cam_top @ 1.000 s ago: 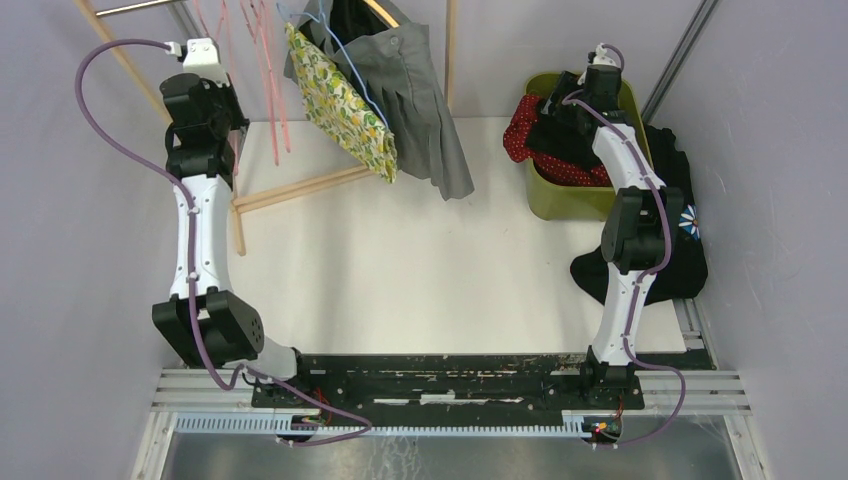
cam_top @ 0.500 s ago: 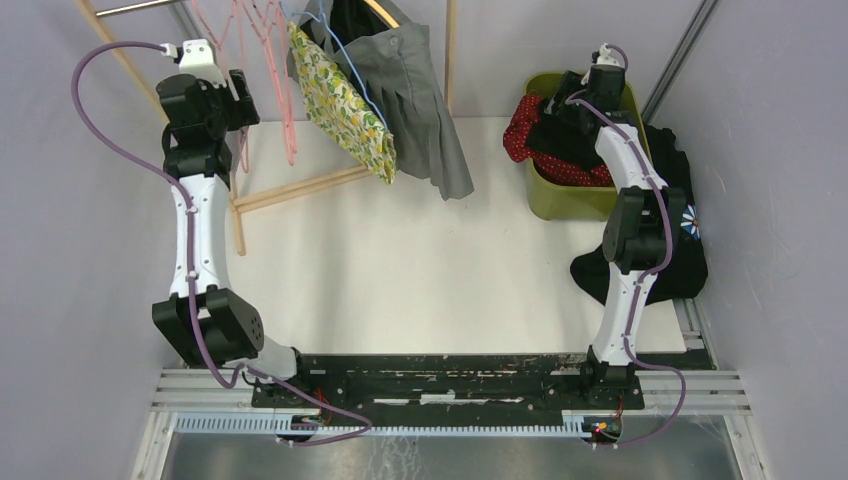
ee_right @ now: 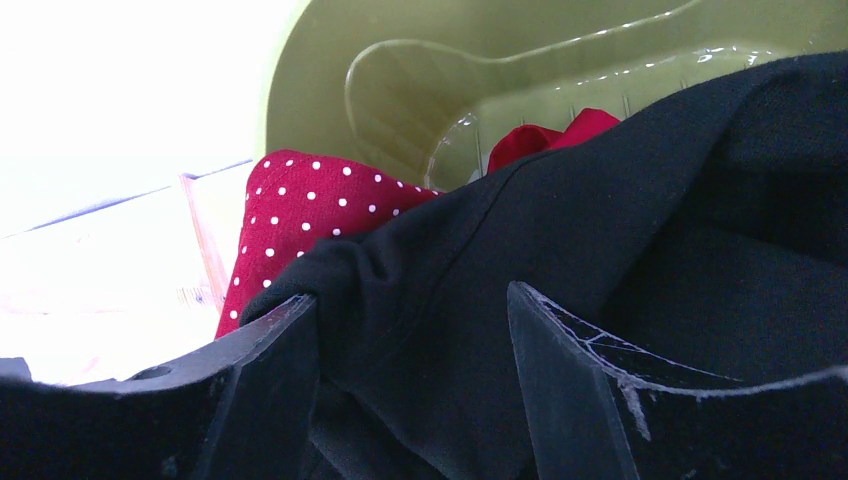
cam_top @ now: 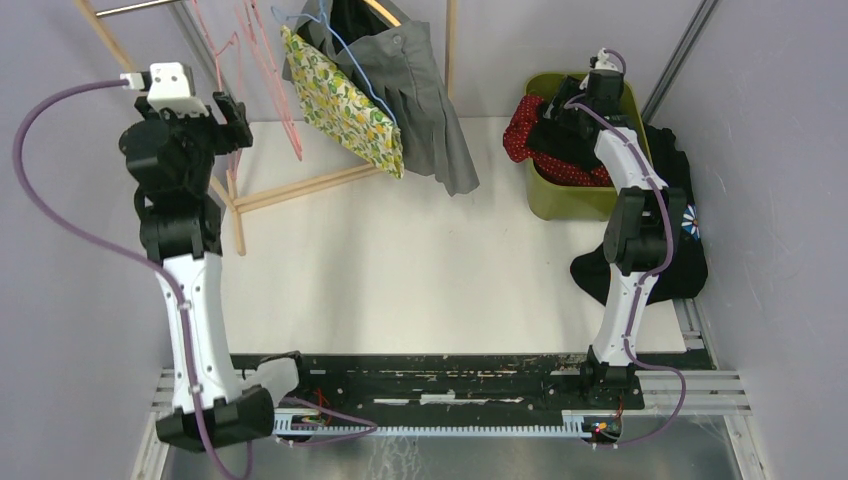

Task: Remove the skirt from the hanger
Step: Place the hanger at the clothesline, then pick up the hanger from the clothesline.

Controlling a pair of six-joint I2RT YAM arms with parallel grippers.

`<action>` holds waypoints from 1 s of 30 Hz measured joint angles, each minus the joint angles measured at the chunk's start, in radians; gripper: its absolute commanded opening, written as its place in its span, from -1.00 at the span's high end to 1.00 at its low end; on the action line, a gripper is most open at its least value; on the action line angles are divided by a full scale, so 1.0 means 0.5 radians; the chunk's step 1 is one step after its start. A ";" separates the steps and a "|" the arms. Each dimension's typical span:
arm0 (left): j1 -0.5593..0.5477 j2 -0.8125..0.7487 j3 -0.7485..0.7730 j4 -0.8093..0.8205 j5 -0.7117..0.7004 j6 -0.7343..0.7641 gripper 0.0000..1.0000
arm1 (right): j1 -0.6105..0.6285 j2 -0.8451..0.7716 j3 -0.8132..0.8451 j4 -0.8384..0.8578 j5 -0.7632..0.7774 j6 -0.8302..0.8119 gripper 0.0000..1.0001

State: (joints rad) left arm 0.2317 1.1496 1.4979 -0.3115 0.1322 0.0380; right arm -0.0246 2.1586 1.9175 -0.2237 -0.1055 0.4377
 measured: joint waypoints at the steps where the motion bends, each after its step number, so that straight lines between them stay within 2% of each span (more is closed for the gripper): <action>1: -0.013 -0.090 -0.033 0.000 0.018 -0.019 -0.64 | 0.000 0.000 -0.002 0.005 0.000 -0.003 -0.42; 3: -0.059 -0.224 -0.061 0.000 0.065 -0.059 -0.52 | 0.000 0.000 -0.003 0.009 0.001 -0.009 -0.43; 5: -0.132 -0.315 -0.063 0.011 0.122 -0.112 -0.50 | 0.001 0.000 -0.003 0.011 0.001 -0.017 -0.45; 9: -0.240 -0.340 0.035 0.012 0.220 -0.240 -0.42 | 0.011 -0.002 -0.003 0.010 0.014 -0.056 -0.49; 13: -0.316 -0.148 0.292 0.069 0.286 -0.359 -0.35 | 0.023 -0.003 -0.013 0.009 0.040 -0.118 -0.52; 21: -0.529 0.464 0.859 0.069 0.357 -0.467 -0.25 | 0.016 -0.003 -0.034 -0.027 0.129 -0.213 -0.62; 30: -0.752 0.630 0.915 -0.014 0.365 -0.496 -0.25 | -0.060 -0.063 -0.024 -0.117 0.107 -0.226 -0.64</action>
State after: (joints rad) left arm -0.1444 1.4647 1.9553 -0.3183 0.3149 -0.2100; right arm -0.0544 2.1269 1.9053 -0.2821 -0.0521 0.3248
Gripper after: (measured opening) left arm 0.626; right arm 0.819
